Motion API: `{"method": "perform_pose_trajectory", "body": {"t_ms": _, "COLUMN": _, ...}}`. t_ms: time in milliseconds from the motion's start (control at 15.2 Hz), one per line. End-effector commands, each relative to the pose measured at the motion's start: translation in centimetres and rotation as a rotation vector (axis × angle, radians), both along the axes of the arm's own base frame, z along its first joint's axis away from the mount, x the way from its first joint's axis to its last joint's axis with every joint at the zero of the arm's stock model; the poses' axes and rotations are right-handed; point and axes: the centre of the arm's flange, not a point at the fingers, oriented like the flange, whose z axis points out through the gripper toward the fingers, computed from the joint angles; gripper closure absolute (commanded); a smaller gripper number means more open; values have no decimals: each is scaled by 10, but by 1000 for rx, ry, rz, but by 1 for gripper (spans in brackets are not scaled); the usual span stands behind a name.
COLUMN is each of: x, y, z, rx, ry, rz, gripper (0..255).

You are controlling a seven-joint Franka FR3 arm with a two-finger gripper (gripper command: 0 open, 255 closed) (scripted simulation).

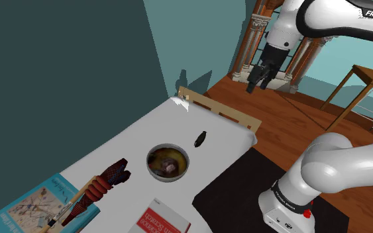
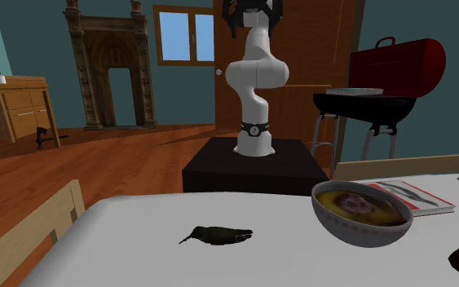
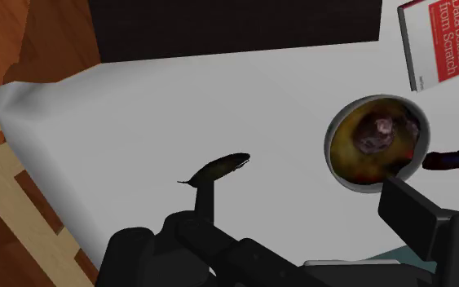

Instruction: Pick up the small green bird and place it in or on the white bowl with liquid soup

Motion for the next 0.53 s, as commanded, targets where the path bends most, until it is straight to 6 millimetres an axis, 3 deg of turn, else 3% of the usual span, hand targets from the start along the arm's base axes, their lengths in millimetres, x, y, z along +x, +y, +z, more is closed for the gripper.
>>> {"method": "perform_pose_trajectory", "body": {"t_ms": 0, "x": 0, "y": 0, "z": 0, "rx": 0, "ry": 0, "rz": 0, "gripper": 0}}
{"method": "perform_pose_trajectory", "body": {"t_ms": 462, "x": 24, "y": 8, "z": -87, "rx": -13, "ry": -51, "rz": -188, "gripper": 0}}
